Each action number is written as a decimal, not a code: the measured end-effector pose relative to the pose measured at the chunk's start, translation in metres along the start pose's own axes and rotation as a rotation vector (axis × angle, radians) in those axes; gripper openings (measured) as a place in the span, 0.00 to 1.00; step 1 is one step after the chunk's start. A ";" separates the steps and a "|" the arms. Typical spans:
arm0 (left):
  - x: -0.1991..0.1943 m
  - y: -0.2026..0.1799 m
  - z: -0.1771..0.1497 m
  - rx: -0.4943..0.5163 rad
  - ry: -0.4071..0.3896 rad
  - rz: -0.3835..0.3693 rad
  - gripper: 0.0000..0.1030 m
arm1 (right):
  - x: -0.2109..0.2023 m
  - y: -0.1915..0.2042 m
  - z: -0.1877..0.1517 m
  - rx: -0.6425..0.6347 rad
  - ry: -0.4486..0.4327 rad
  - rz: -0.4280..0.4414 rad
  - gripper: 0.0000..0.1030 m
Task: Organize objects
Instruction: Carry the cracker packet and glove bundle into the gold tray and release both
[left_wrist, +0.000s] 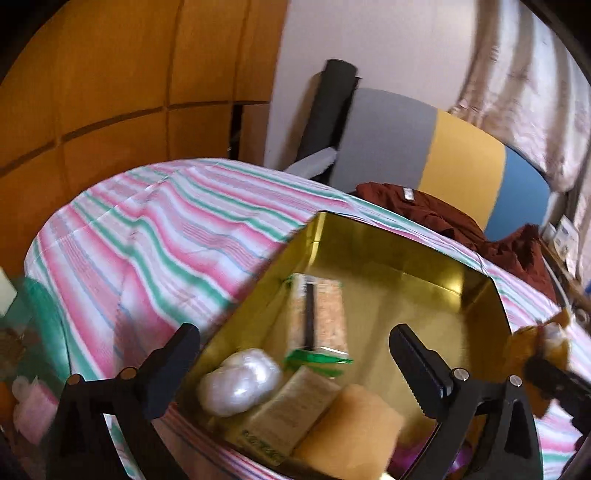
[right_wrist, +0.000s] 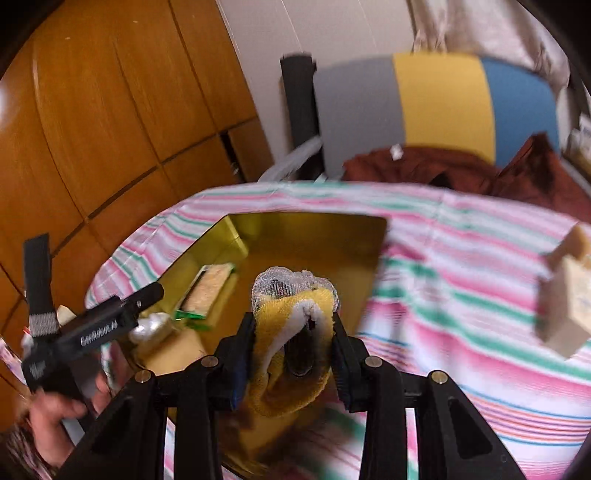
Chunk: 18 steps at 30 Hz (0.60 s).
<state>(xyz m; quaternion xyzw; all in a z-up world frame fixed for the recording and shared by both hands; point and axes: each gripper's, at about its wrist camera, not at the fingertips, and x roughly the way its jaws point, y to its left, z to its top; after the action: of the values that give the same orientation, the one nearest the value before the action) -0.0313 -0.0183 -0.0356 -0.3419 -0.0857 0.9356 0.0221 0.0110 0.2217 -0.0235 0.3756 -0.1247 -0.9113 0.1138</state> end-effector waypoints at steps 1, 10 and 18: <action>0.000 0.006 0.001 -0.024 0.001 0.007 1.00 | 0.006 0.004 0.001 0.004 0.012 0.007 0.36; 0.001 0.047 0.013 -0.219 0.039 0.040 1.00 | 0.055 0.030 0.009 0.017 0.118 0.040 0.36; -0.006 0.042 0.018 -0.208 0.030 0.029 1.00 | 0.084 0.047 0.015 0.038 0.164 0.069 0.46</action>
<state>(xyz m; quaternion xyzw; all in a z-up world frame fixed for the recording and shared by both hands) -0.0371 -0.0624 -0.0257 -0.3573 -0.1771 0.9167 -0.0256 -0.0526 0.1545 -0.0540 0.4464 -0.1453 -0.8705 0.1478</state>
